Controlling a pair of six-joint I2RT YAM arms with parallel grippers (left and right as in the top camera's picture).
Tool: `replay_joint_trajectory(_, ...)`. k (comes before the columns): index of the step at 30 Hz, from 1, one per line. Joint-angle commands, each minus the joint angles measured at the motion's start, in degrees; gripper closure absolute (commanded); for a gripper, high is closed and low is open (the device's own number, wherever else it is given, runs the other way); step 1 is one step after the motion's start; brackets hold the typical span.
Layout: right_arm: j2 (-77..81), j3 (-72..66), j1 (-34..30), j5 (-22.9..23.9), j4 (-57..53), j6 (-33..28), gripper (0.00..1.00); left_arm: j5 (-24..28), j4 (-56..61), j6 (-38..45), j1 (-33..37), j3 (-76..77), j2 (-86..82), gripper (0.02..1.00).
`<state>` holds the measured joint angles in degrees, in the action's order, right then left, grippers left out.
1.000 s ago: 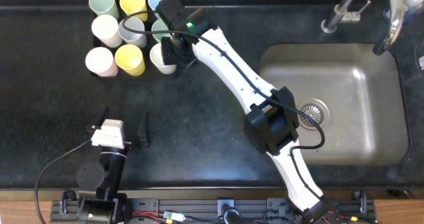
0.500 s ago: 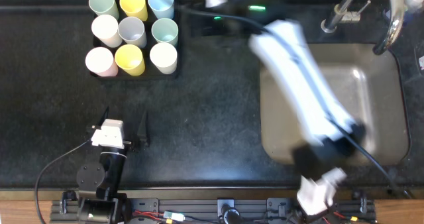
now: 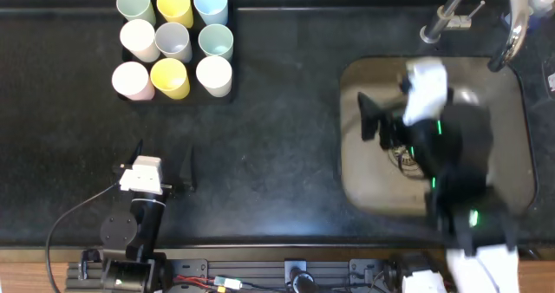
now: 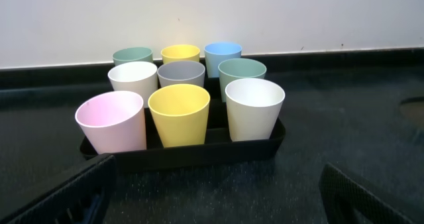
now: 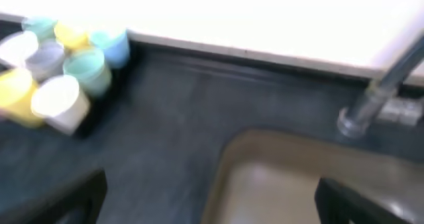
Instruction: Store Cups
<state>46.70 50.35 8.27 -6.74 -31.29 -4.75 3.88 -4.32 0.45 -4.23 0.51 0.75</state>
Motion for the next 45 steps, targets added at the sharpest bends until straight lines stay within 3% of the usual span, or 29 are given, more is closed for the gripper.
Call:
replay_joint_trajectory(1,-13.6,-13.5,-0.2,0.7,13.4,-1.7,0.005,-0.1,-0.1,1.1,0.4,-0.1,-0.6,0.020)
replay_joint_trajectory(5,-24.5,-25.5,-0.2,0.9,27.1,-0.7,0.005,-0.1,-0.1,1.1,0.4,-0.1,-0.6,0.018)
replay_joint_trajectory(8,-31.7,-32.2,-0.2,2.8,31.4,3.6,0.005,-0.1,-0.2,1.1,0.4,-0.1,-0.6,0.018)
replay_joint_trajectory(12,-38.7,-38.0,-0.2,4.3,31.4,7.7,0.003,-0.1,-0.1,1.1,0.4,-0.1,-0.6,0.018)
replay_joint_trajectory(22,-46.6,-49.6,0.0,7.1,35.1,7.8,0.005,-0.1,-0.1,1.1,0.4,-0.1,-0.6,0.018)
replay_joint_trajectory(27,-46.5,-50.1,0.0,11.3,28.4,7.8,0.003,-0.1,-0.2,1.1,0.4,-0.1,-0.6,0.018)
replay_joint_trajectory(45,-46.4,-50.1,0.0,11.2,27.2,7.8,0.005,-0.1,-0.1,1.1,0.4,-0.1,-0.6,0.018)
